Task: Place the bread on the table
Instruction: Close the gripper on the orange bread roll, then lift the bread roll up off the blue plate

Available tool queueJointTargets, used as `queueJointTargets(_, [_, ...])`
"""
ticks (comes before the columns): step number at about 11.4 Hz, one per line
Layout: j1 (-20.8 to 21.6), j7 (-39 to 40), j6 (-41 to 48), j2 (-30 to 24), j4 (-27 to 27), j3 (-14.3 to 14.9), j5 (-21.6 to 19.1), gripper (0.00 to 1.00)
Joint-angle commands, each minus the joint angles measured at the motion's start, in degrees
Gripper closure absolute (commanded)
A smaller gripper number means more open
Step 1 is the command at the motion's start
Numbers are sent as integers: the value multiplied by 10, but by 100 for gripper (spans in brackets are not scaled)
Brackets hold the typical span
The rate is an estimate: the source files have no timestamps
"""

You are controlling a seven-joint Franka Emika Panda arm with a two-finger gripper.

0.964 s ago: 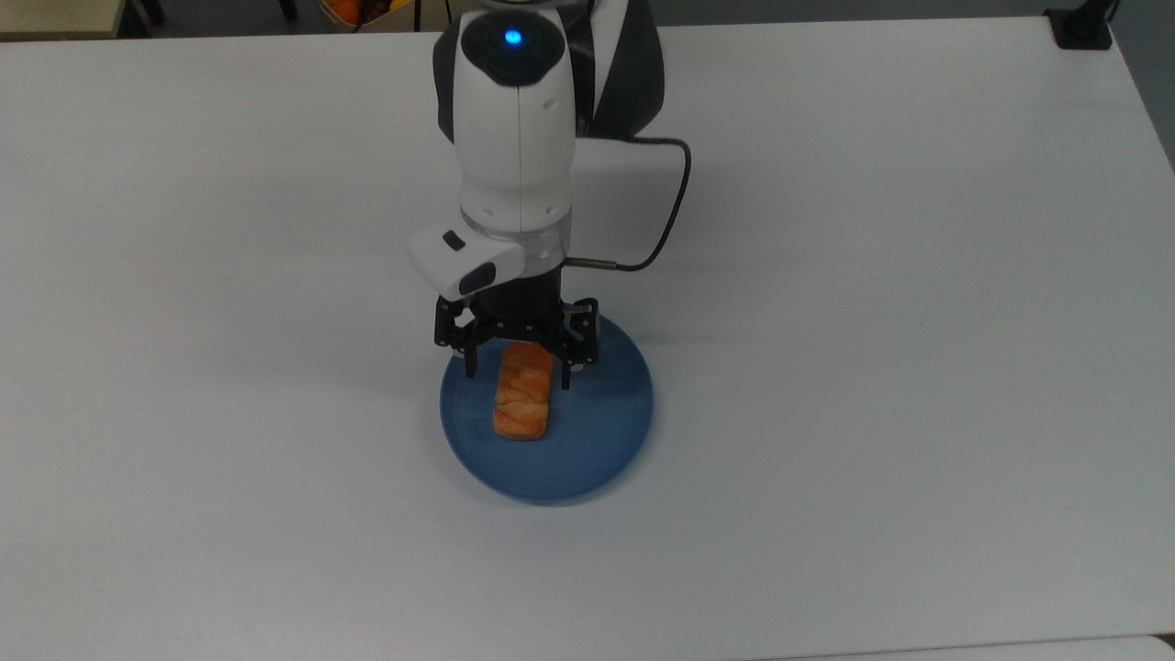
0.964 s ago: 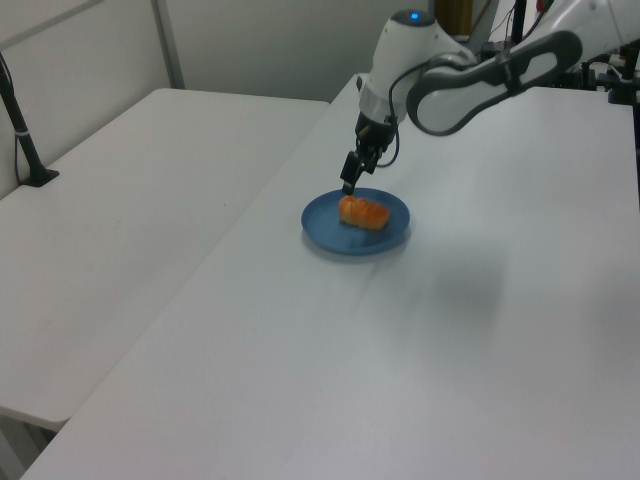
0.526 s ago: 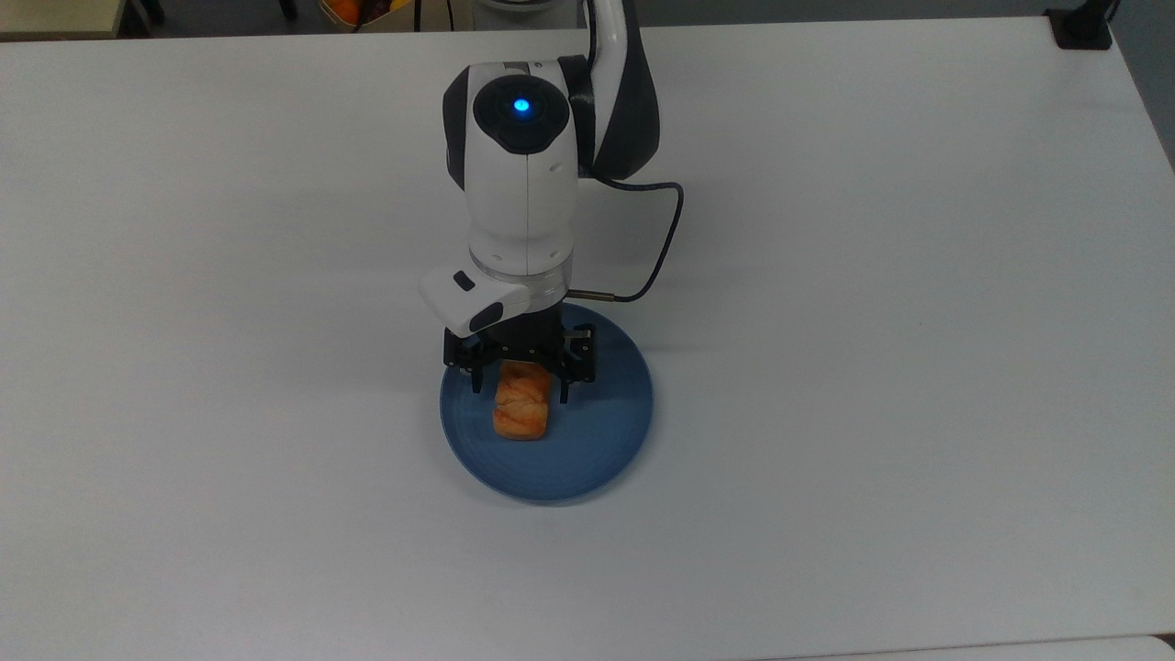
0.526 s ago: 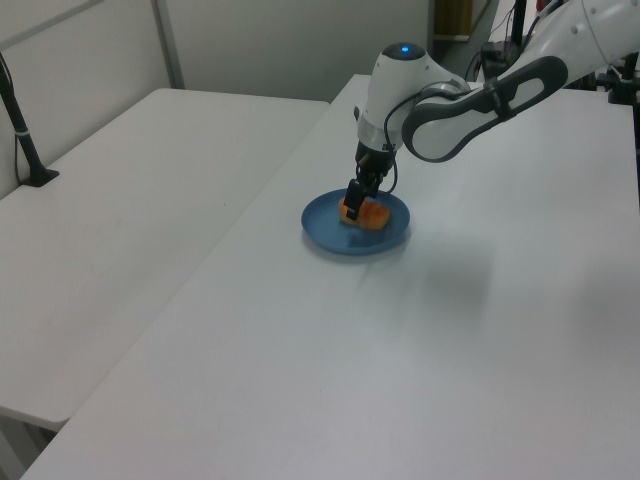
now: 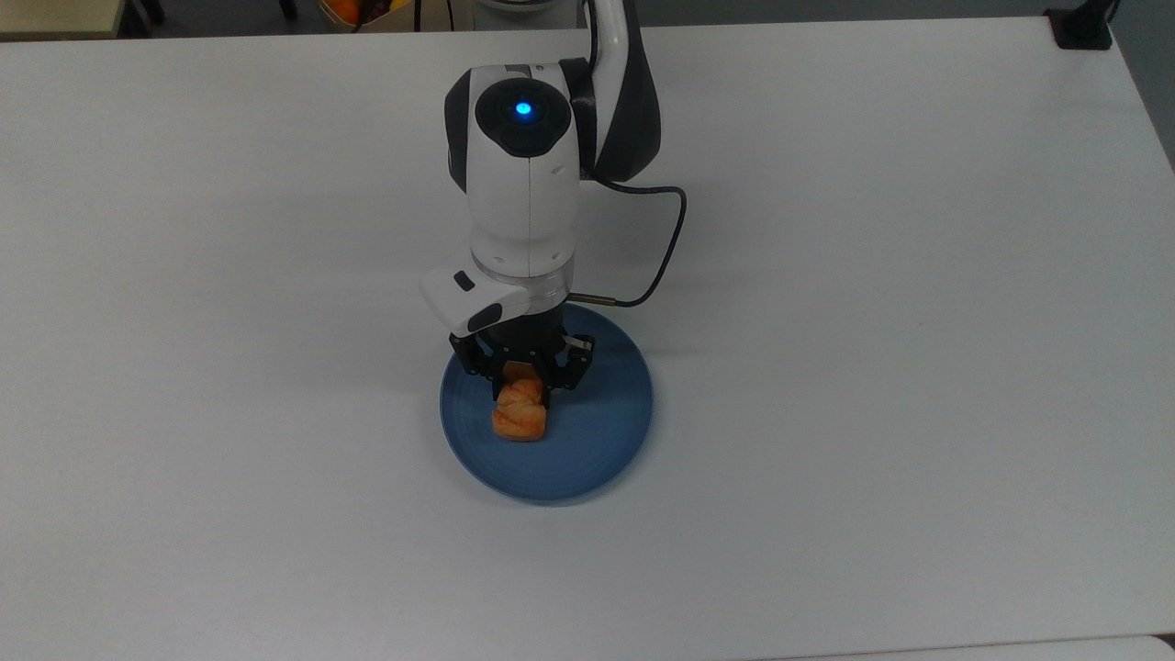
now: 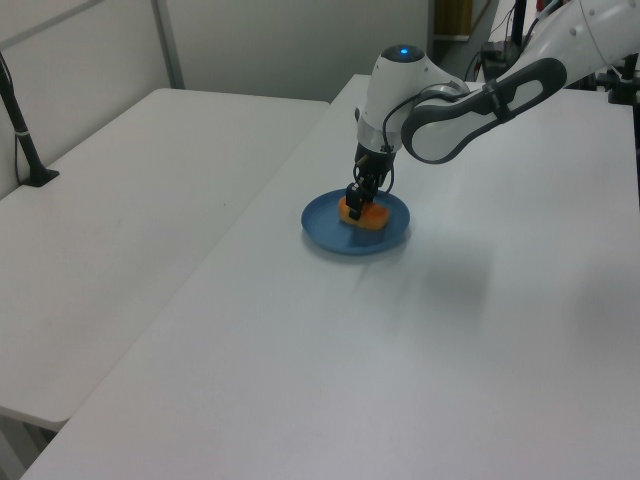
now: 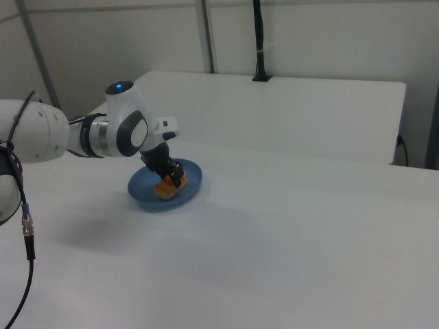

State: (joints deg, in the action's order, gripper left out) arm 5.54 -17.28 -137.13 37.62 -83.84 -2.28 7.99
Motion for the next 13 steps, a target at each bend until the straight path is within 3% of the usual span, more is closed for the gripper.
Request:
queueJointTargets(1, [7,-19,-2,-4,5,3,10,71])
queueJointTargets(7, [12,-5,37,-59,-11,3,11,73])
queueJointTargets(10, [9,81,79,-83,-12,3,10,75])
queueJointTargets(13, [-6,138,94,-155,-70,3,2,75])
